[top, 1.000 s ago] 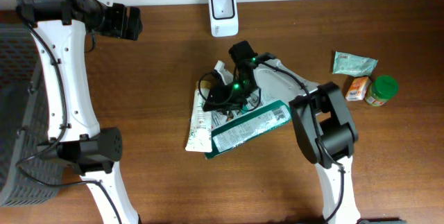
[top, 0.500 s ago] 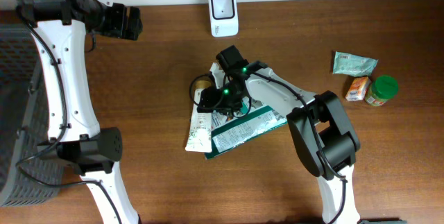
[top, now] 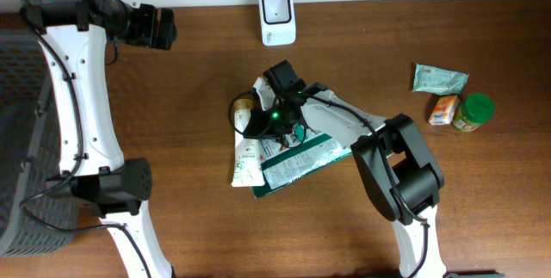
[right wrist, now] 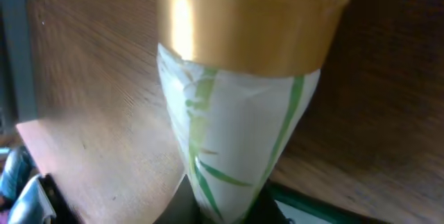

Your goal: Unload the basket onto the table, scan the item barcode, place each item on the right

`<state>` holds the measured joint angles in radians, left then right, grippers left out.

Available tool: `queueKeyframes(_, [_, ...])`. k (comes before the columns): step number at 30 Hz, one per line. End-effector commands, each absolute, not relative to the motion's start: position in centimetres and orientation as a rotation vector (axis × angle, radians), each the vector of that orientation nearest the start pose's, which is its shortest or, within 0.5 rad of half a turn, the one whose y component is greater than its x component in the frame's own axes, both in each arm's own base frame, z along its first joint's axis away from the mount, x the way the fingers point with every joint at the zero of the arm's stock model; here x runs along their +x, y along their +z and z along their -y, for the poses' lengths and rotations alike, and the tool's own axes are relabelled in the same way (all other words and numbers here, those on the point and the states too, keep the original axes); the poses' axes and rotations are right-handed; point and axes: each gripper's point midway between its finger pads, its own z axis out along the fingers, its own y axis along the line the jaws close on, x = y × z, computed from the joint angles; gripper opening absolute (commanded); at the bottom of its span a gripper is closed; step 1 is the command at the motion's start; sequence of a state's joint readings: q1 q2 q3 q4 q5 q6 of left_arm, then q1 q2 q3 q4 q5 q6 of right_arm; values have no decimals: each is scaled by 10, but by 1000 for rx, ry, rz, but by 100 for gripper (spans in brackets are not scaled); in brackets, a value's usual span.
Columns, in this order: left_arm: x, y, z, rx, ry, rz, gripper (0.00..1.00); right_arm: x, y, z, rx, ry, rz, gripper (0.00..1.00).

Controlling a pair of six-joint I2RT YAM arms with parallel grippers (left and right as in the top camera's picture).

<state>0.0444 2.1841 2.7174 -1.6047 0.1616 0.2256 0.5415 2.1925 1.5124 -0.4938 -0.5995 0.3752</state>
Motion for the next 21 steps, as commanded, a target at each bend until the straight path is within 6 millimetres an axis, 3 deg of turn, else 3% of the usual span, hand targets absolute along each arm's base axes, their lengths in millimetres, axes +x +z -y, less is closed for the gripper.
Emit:
queueKeyframes(1, [469,298,6,307,-119,-2588,99,379,44,-316,-514,844,-2796,4])
queueKeyframes(5, [469,297,6,307,-119,-2588,99,407,101,-278,-524,437,-2738,4])
queueKeyframes(7, [469,297,6,307,-119,-2588,99,415,112,-256,-545,192,-2721,4])
queueKeyframes(13, [469,298,6,307,-119,-2588,99,431,117,-205,-694,-642,-2509,4])
queueKeyframes(18, [469,297,6,307,-119,-2588,99,433,87,-198,-857,-831,-2490,4])
queueKeyframes(21, [469,298,6,307,-119,-2588,99,424,74,-214,-923,-775,-2511,4])
